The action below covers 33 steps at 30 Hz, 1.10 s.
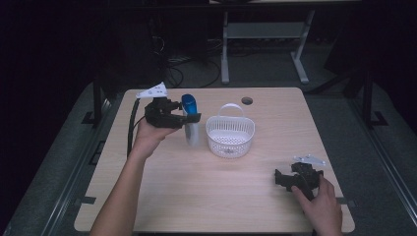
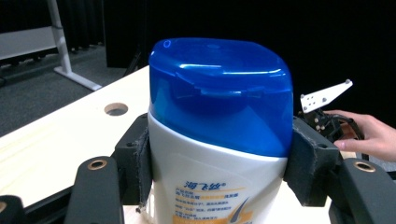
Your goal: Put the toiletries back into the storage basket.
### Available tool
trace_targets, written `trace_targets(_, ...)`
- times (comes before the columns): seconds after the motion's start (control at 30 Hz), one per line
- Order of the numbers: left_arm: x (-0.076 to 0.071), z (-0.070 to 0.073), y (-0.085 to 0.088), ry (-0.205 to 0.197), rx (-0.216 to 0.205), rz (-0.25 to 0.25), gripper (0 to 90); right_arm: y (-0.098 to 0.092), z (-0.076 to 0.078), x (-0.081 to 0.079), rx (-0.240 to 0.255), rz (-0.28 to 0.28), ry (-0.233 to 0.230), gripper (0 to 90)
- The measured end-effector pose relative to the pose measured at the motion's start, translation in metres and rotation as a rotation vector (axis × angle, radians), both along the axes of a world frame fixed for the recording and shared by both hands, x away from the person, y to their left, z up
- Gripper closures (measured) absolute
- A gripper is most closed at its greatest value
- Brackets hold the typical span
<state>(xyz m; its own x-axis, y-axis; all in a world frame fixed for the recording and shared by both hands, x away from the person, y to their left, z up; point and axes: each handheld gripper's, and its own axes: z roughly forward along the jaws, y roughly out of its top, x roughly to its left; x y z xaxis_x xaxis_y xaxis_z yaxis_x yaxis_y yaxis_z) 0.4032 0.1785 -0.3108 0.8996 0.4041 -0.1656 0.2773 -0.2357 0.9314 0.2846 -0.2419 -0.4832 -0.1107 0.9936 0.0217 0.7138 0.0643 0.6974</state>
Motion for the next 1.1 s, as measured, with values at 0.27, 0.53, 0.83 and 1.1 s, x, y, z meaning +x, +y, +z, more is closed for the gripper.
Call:
trace_targets(0.27,0.008,0.008,-0.019,-0.017,-0.001,-0.03,35.4,0.0,0.0,0.0,0.0,0.0,0.0,0.0)
trace_targets(0.53,0.015,0.016,-0.034,-0.039,-0.016,-0.049,35.4,0.0,0.0,0.0,0.0,0.0,0.0,0.0)
trace_targets(0.83,0.023,0.017,-0.047,-0.053,-0.039,-0.063,35.3,0.0,0.0,0.0,0.0,0.0,0.0,0.0)
trace_targets(1.1,0.028,0.013,-0.054,-0.055,-0.039,-0.064,35.2,0.0,0.0,0.0,0.0,0.0,0.0,0.0)
